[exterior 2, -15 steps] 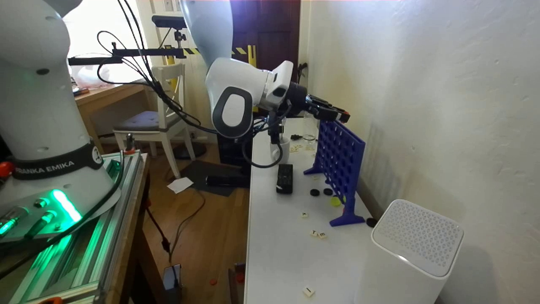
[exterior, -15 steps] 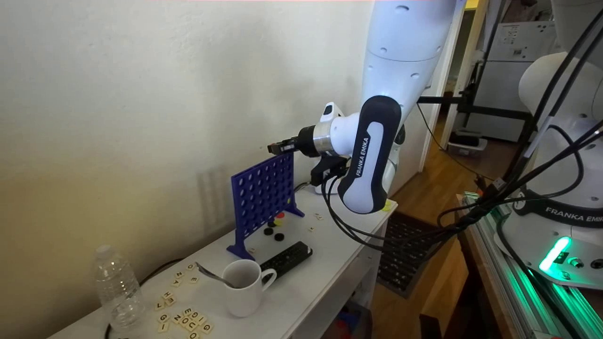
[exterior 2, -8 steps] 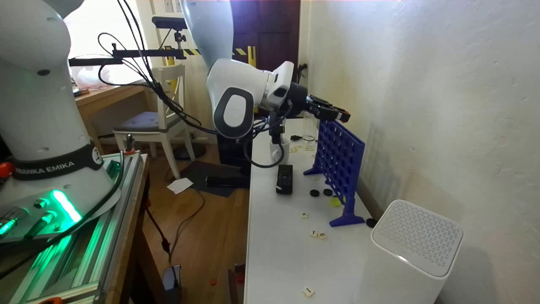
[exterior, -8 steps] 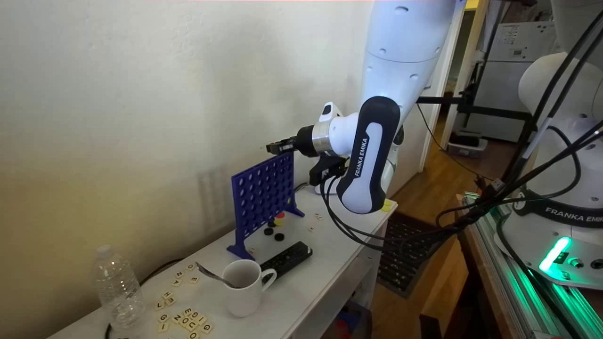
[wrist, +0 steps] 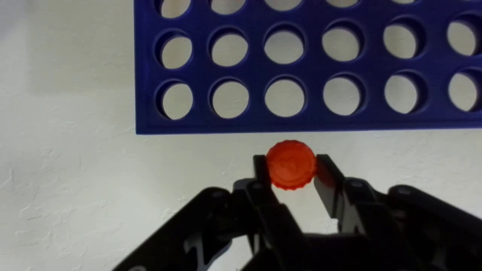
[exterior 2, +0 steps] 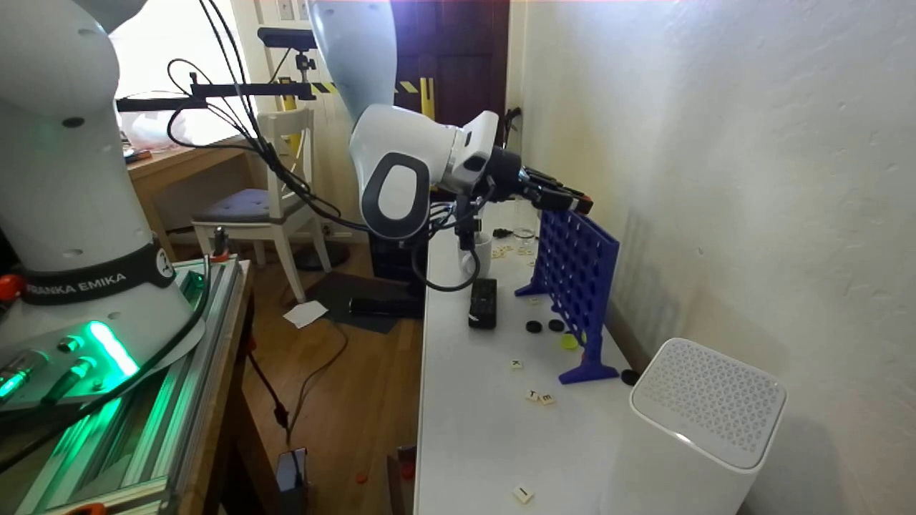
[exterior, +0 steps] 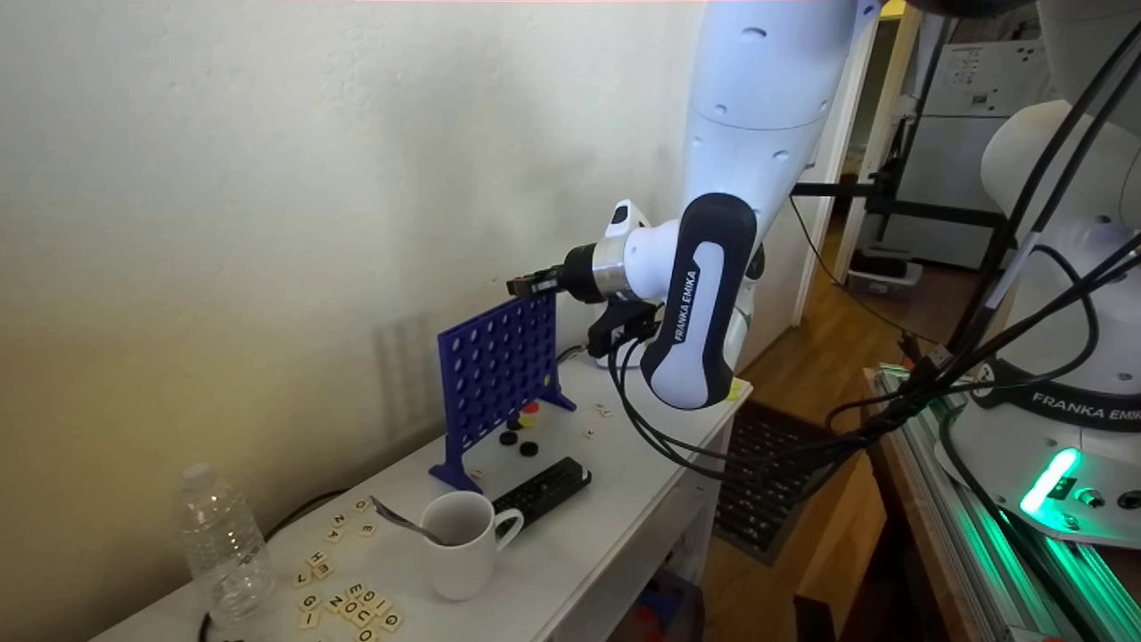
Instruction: Put one orange chip inside the blue gameboard.
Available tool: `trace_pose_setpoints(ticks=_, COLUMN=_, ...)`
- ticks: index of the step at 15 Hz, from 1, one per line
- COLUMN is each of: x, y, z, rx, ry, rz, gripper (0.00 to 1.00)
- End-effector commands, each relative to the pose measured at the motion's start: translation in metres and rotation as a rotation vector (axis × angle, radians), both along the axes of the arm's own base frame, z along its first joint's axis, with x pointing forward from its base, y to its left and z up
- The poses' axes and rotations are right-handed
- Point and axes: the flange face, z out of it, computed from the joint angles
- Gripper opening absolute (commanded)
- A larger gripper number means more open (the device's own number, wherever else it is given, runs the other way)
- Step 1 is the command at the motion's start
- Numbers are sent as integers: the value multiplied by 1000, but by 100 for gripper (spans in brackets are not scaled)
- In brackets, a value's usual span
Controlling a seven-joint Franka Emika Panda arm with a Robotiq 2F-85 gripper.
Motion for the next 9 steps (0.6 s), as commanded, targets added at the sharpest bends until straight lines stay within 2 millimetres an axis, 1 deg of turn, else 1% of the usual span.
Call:
trace_pose_setpoints(ticks=1, x=3, y=-2, z=-4, rx=11, ry=-12, rz=17, gripper=11)
trace_pose_setpoints(ticks=9, x=7, y=-6, z=-5, rx=15, ry=-6, rz=28, gripper=11)
